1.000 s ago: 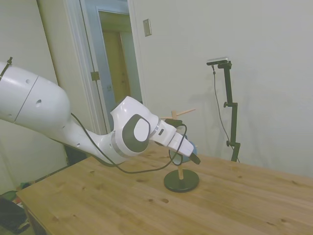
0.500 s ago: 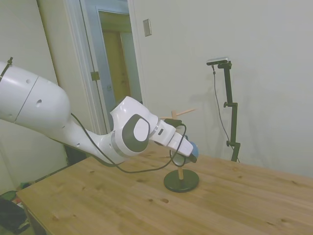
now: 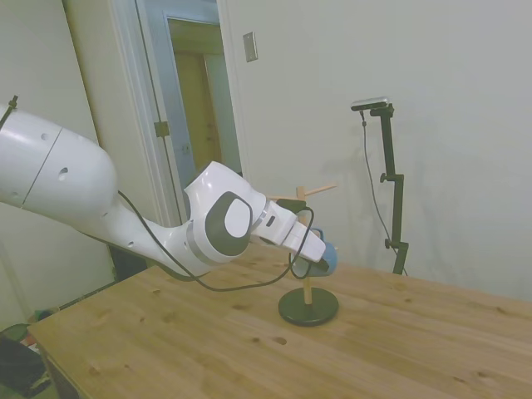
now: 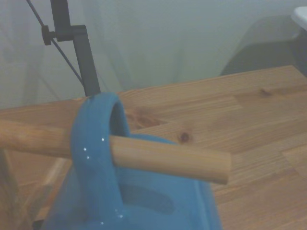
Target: Unload the mug
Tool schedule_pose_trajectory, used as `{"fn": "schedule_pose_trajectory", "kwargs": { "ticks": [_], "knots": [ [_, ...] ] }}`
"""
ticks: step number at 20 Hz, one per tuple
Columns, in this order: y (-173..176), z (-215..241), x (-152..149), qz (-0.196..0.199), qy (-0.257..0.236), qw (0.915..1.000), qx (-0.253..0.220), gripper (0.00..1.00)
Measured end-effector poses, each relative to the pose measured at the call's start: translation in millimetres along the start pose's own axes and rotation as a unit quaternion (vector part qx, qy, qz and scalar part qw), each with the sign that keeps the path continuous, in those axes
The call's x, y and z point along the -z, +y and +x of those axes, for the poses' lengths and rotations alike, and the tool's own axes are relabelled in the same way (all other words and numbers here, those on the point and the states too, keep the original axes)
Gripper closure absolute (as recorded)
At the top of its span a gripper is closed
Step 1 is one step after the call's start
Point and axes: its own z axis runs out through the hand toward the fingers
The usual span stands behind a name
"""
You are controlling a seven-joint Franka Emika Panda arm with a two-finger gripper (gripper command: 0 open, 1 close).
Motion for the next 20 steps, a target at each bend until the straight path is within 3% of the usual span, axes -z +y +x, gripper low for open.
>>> {"fn": "schedule_pose_trajectory", "kwargs": {
  "ticks": [20],
  "knots": [
    [-6.8,-8.9,38.3,0.029,0.0,0.9995,-0.016,1.0]
  ]
}}
